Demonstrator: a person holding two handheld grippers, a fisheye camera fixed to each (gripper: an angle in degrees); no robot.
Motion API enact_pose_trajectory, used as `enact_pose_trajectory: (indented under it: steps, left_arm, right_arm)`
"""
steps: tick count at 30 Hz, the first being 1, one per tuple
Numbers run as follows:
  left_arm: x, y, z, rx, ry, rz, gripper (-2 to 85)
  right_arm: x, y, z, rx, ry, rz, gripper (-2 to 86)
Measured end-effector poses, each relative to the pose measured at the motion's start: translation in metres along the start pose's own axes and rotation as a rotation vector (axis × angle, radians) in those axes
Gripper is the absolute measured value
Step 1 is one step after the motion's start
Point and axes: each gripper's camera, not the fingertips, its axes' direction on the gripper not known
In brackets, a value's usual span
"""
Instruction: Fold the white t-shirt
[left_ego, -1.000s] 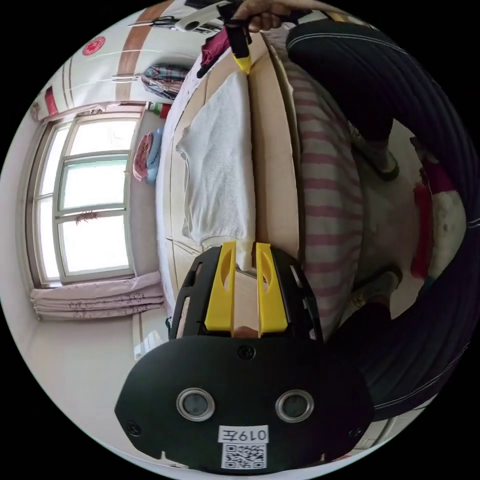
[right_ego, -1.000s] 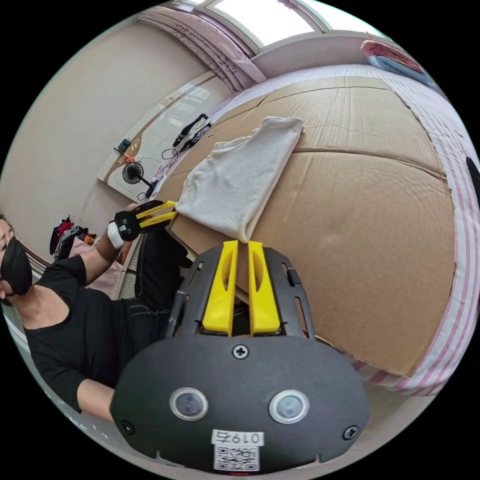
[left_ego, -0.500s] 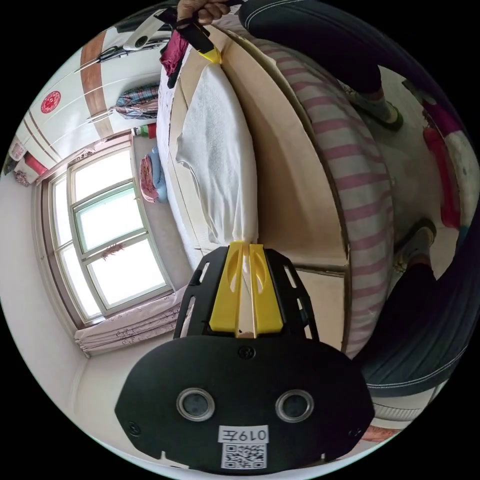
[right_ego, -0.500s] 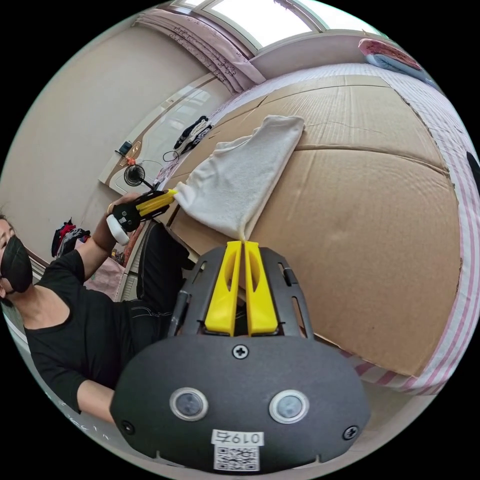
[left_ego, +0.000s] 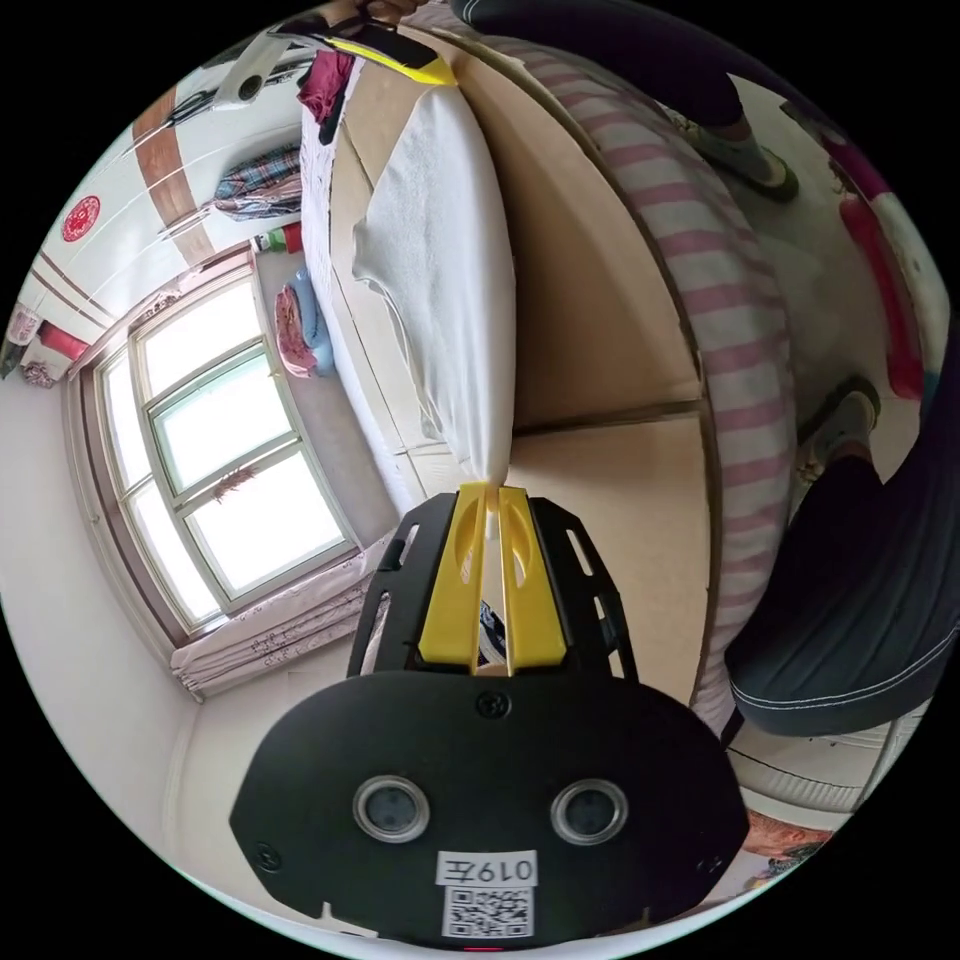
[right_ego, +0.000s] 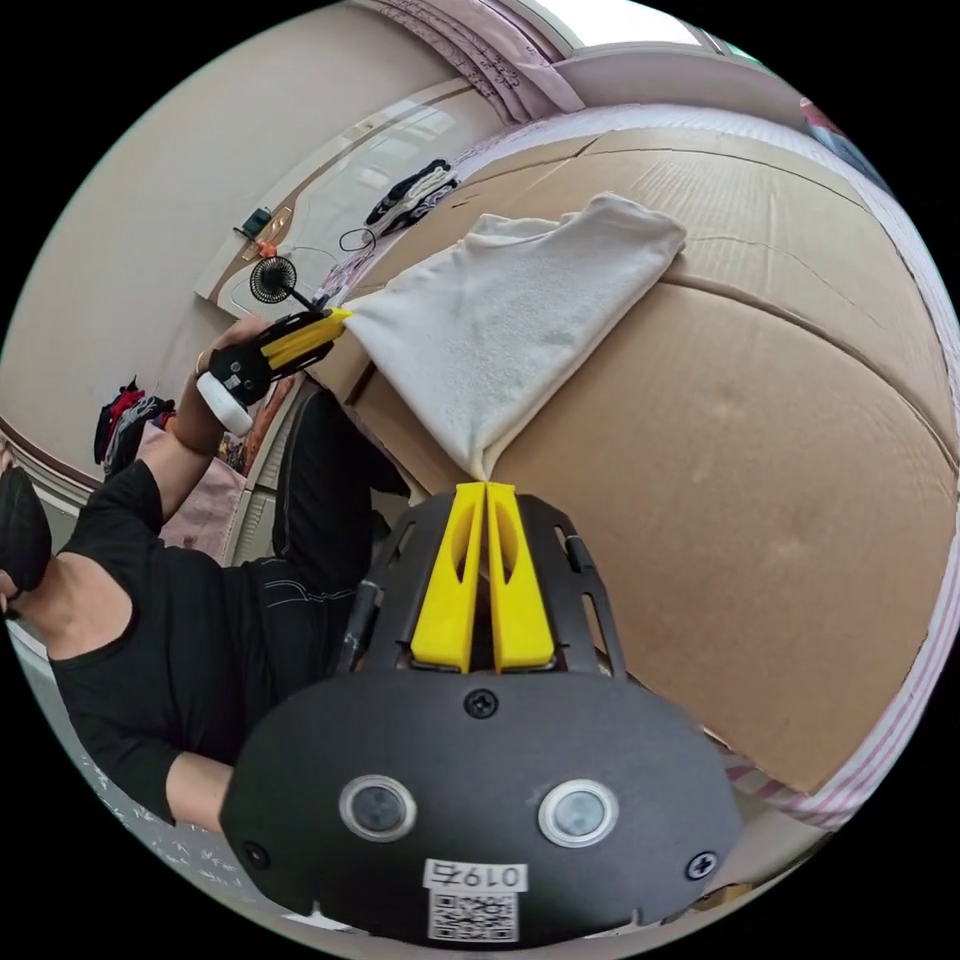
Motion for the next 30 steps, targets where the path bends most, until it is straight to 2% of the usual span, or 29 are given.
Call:
enact_pose_trajectory:
  steps: [11, 22, 28, 30]
  left_arm:
    - [0.016, 0.055, 0.001, 0.0, 0.167, -0.134, 1.1]
    - [-0.017, 0.123, 0.039, 0.005, 0.187, -0.268, 1.2]
    - [-0.051, 0.218, 0.076, 0.041, 0.359, -0.469, 0.9]
    - [-0.079, 0.268, 0.095, 0.108, 0.449, -0.658, 0.9]
  right_arm:
    - [-0.015, -0.014, 0.033, -0.017, 0.019, -0.001, -0.7]
    - [-0.033, -0.017, 0.054, -0.085, 0.042, -0.035, 0.9]
    - [-0.033, 0.001, 0.032, 0.048, 0.047, 0.012, 5.3]
    - [-0.028, 0.004, 0.025, 0.138, 0.003, 0.046, 5.0]
